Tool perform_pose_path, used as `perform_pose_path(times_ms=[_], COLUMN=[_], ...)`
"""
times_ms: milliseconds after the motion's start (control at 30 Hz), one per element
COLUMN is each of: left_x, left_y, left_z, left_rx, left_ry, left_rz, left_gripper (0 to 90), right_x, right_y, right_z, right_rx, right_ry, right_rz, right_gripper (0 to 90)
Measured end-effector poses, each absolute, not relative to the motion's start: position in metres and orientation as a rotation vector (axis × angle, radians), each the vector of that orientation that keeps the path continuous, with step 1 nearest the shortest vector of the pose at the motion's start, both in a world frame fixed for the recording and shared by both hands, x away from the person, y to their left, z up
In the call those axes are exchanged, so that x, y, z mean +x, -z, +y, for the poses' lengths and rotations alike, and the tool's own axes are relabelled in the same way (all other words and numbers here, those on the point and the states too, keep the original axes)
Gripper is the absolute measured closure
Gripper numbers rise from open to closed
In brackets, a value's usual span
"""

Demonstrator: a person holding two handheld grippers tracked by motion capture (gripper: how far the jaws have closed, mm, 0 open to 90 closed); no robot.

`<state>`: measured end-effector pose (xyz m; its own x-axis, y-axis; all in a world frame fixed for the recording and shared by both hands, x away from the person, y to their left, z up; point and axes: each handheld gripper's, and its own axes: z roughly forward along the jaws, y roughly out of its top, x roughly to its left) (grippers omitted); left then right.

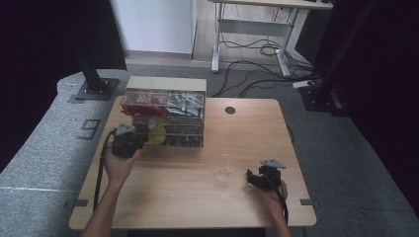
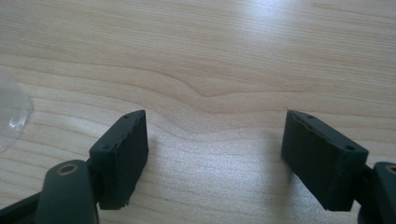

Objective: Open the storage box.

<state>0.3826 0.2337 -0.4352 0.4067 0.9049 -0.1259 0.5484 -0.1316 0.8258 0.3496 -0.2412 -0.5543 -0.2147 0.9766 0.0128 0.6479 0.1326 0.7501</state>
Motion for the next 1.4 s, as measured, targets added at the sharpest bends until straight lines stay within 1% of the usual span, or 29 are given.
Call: perform_pose_path(times_ms=[467,900,1400], left_x=[0.39,0.397,0.401], left_y=[0.406,0.398,0.398], left_z=[0.245,0.245,0.244], left_rx=[1.761,1.756,1.74], left_ry=[-0.524,-0.539,-0.531], left_rz=[1.257,1.269,1.273], left_gripper=[90.0,90.0,90.0], right_x=[0.349,0.349,0.349], right_y=[0.554,0.554,0.554], right_z=[-0.241,-0.242,-0.242], right_rx=[1.563,1.564,1.567], right_ry=[-0.879,-0.879,-0.878], right_rz=[1.919,1.918,1.916], right_gripper=[23.1,23.1,23.1])
